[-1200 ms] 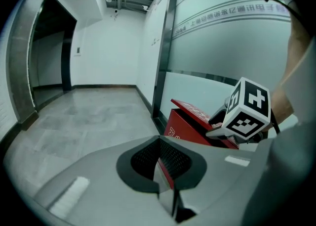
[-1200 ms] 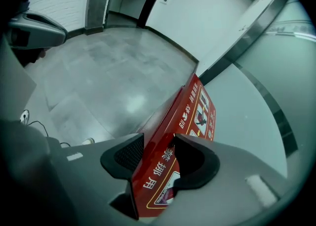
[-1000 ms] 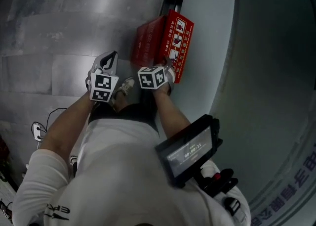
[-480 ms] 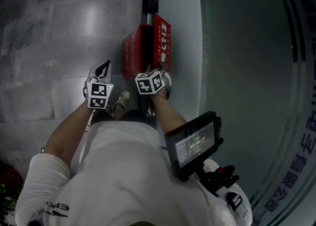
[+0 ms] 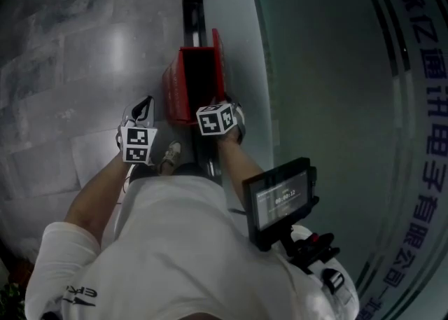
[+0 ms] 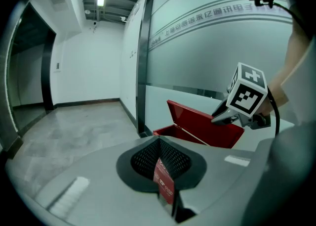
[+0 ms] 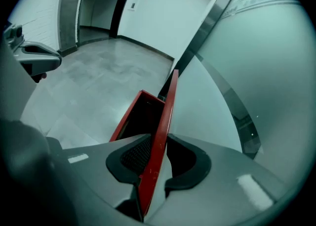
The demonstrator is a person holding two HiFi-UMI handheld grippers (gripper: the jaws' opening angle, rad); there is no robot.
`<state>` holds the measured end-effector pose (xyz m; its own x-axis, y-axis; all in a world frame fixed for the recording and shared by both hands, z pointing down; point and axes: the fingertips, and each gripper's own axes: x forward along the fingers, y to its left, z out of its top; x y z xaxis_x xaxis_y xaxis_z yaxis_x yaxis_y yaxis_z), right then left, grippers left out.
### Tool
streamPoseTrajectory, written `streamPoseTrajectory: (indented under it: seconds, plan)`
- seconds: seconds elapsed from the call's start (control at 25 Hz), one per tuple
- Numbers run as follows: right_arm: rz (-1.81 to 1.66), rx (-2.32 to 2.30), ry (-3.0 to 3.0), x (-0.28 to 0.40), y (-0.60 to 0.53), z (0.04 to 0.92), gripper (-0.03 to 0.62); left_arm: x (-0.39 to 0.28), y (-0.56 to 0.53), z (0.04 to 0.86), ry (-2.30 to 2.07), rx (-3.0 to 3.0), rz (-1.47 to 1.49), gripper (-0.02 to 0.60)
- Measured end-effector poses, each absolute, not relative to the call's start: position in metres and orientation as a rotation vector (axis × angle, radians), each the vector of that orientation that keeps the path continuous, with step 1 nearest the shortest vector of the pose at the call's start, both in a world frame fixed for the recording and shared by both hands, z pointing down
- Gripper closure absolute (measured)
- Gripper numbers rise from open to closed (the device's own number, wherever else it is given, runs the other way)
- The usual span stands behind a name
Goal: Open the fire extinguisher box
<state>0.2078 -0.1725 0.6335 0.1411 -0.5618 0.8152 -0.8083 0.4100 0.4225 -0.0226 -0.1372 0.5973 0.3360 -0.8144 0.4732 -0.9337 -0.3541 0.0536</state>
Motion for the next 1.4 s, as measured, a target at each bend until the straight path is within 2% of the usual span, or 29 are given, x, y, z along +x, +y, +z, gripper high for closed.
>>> streamPoseTrajectory:
  seconds: [0.68,1.4]
  plan:
    - [0.374,1.363,-1.485,0.267,-0.187,0.610,0.500,-0.010,-0.148,0.580,-1.559,2.338,0.526,0.579]
    - [0.276,1.470,-1.273,0.320,-0.197,0.624,0.514,-0.015,-0.145,0.577,-1.553,2.350,0.541,0.578]
